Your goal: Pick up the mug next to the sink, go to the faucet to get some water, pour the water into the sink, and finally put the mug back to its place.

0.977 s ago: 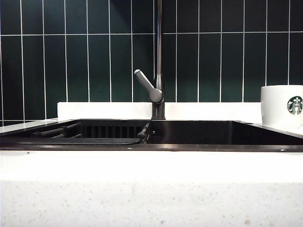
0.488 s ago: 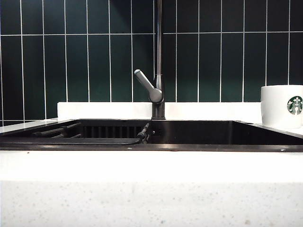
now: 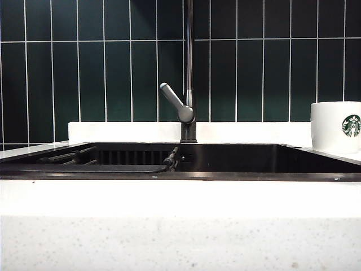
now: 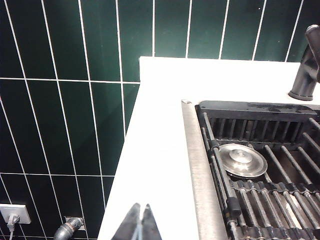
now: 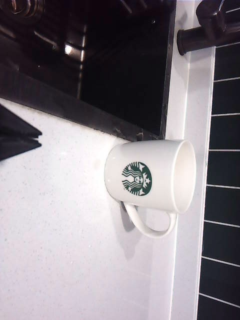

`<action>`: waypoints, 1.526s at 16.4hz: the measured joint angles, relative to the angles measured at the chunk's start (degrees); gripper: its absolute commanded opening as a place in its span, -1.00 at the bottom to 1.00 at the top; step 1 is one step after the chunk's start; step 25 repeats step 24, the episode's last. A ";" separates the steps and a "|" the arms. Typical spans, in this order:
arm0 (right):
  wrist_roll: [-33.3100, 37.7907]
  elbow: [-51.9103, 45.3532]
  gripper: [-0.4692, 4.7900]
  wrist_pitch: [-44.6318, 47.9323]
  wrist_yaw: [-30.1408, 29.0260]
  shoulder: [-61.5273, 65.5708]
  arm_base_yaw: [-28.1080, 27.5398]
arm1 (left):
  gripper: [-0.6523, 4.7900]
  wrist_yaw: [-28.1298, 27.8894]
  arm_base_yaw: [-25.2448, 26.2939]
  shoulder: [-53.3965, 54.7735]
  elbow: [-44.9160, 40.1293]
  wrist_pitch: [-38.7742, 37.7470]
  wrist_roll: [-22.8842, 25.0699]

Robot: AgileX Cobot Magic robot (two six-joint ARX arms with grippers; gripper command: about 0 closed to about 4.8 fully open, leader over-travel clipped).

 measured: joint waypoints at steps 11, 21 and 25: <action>-0.02 -0.02 -0.84 -1.57 -0.04 -6.40 -2.86 | -0.78 0.00 -0.02 0.00 0.00 -0.02 0.00; -0.02 -0.02 -0.84 -1.57 0.04 -6.40 -3.17 | -0.78 0.00 -0.02 0.00 0.00 -0.04 0.00; -0.02 -0.02 -0.84 -1.57 0.04 -6.40 -3.15 | -0.78 0.00 -0.02 0.00 0.00 -0.04 0.00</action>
